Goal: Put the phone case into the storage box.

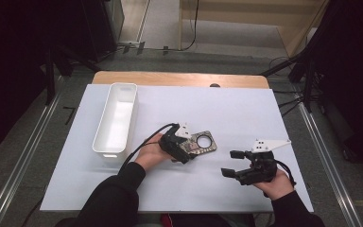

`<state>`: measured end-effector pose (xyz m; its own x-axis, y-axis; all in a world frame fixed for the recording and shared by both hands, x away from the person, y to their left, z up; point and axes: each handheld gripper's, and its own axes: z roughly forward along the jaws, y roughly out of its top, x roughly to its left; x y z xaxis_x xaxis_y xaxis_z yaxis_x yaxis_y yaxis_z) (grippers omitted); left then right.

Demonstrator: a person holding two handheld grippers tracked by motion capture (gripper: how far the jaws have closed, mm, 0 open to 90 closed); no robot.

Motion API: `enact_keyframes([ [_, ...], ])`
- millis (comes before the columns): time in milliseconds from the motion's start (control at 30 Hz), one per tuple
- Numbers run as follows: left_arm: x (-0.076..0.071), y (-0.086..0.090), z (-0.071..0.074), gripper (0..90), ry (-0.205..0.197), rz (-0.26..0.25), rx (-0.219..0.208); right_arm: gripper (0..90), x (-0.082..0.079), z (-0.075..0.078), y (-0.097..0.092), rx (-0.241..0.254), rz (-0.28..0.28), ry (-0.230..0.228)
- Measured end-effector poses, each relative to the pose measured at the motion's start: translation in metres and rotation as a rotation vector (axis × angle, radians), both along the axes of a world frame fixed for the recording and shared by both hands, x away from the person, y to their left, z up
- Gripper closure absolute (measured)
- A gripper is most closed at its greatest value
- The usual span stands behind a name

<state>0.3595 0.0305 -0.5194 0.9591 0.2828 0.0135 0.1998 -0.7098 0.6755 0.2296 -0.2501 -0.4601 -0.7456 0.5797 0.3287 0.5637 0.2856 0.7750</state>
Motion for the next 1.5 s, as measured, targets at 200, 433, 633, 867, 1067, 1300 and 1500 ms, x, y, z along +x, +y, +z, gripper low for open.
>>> enact_keyframes([
  [200, 0.001, 0.002, 0.008, 11.2, 0.024, 0.025, -0.050, 16.2, 0.000, 0.000, 0.000, -0.002, 0.000, 0.000],
  [433, -0.001, 0.005, 0.024, 11.2, 0.047, 0.061, -0.128, 16.2, 0.000, 0.000, 0.000, -0.002, 0.001, 0.000],
  [633, -0.004, 0.007, 0.035, 11.1, 0.048, 0.078, -0.162, 16.2, 0.000, 0.000, 0.000, -0.002, 0.002, -0.001],
  [867, -0.006, 0.010, 0.043, 11.1, 0.052, 0.120, -0.189, 16.2, 0.001, 0.000, 0.001, -0.001, 0.004, -0.002],
  [1067, -0.007, 0.015, 0.052, 11.1, 0.067, 0.158, -0.217, 16.2, 0.001, -0.001, 0.002, -0.001, 0.003, -0.001],
  [1300, -0.010, 0.022, 0.061, 11.1, 0.082, 0.199, -0.250, 16.2, 0.002, -0.002, 0.003, -0.004, 0.003, 0.004],
  [1500, -0.011, 0.028, 0.067, 11.1, 0.084, 0.236, -0.278, 16.2, 0.004, -0.004, 0.006, 0.002, 0.005, 0.010],
])
